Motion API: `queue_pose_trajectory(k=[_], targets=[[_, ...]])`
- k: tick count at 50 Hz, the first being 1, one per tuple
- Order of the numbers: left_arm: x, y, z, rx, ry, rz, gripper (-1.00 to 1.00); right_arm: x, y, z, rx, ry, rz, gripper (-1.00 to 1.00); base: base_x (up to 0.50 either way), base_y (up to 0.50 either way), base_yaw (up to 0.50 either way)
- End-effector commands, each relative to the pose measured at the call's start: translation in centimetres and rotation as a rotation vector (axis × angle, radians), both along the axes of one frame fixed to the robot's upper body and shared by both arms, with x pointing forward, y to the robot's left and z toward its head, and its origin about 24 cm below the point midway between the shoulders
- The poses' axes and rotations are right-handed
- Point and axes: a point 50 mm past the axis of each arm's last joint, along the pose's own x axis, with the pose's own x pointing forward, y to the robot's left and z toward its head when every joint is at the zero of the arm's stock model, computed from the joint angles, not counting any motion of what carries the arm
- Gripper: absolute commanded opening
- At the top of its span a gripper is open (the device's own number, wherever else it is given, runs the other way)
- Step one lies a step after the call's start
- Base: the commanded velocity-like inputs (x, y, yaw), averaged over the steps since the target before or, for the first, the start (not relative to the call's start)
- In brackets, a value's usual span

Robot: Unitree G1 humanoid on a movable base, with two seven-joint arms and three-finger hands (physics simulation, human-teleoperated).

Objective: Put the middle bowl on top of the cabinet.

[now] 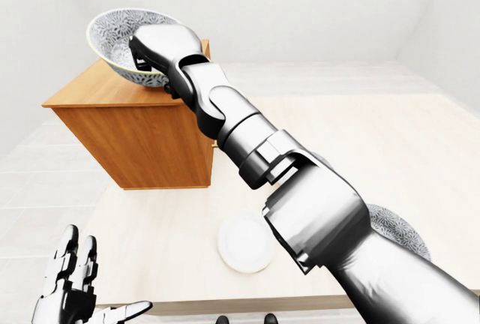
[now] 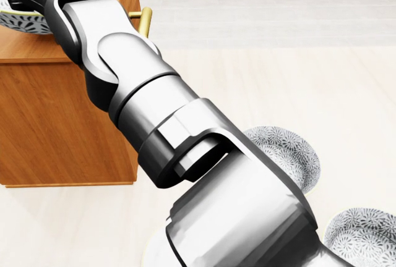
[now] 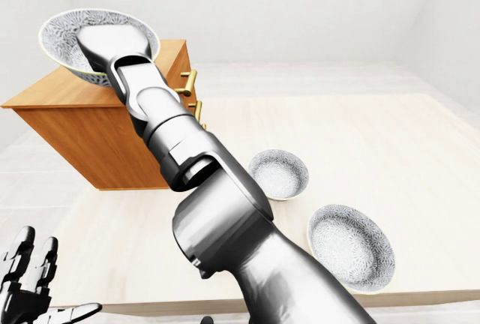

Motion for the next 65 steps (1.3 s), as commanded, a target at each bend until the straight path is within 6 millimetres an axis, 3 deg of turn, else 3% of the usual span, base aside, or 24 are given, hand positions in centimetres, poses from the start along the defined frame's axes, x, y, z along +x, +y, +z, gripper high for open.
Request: queue_pose_trajectory(k=[1,21,38,55,58,65], targets=[[0.0,0.0,0.0,0.001,-0.001,0.001,1.00,0.1,0.0,-0.6,0.026,0.047,0.008,-0.15,0.00,0.00,0.00],[0.2,0.0,-0.7,-0.016,0.020,-0.002,1.00,0.1,0.0,-0.7,0.009,0.045,0.005,0.10,0.00,0.00,0.00],[0.6,-0.3,-1.7,-0.038,0.059,-0.011,1.00,0.0,0.0,0.5,0.058,0.021,0.011,0.22,0.00,0.00,0.00],[0.8,-0.3,-2.1,-0.046,0.077,-0.012,1.00,-0.4,0.0,2.0,0.104,-0.002,0.025,0.73,0.00,0.00,0.00],[0.6,-0.2,-1.6,-0.036,0.060,-0.009,1.00,-0.4,-0.1,2.3,0.113,-0.013,0.023,0.99,0.00,0.00,0.00],[0.3,-0.1,-1.6,-0.041,0.061,-0.009,1.00,-0.9,0.2,3.2,0.123,-0.031,0.038,1.00,0.00,0.00,0.00]])
